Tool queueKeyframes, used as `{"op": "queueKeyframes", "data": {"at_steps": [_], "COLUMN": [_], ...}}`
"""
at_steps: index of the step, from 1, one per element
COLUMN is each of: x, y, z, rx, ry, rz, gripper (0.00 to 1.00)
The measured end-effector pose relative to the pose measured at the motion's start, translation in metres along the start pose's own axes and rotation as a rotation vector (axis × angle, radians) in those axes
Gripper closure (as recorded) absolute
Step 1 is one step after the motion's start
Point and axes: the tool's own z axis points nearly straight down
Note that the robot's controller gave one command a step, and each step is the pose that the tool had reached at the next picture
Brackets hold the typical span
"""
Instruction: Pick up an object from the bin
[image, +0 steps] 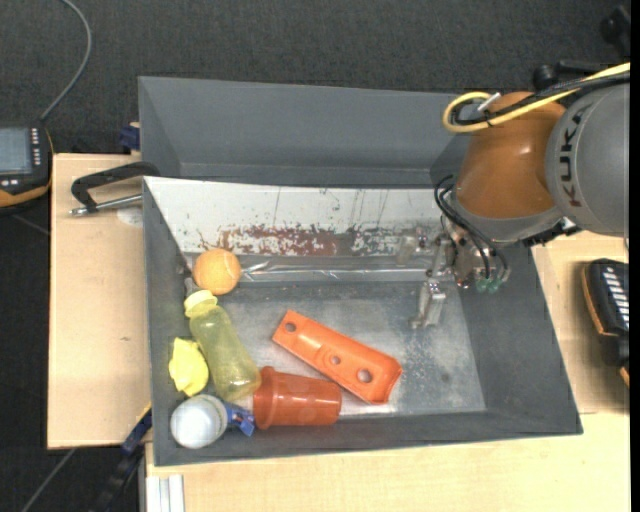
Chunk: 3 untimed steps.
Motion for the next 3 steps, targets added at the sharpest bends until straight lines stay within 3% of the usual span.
{"op": "queueKeyframes", "data": {"at_steps": [1, 2, 3], "x": [-0.002, 0.04, 0.04], "y": [0.0, 0.029, 0.064], "z": [-0.005, 0.025, 0.042], "rx": [0.001, 0.001, 0.001], "ry": [-0.008, -0.008, -0.009], "rz": [-0.001, -0.102, -0.341], "gripper": [0.0, 0.0, 0.0]}}
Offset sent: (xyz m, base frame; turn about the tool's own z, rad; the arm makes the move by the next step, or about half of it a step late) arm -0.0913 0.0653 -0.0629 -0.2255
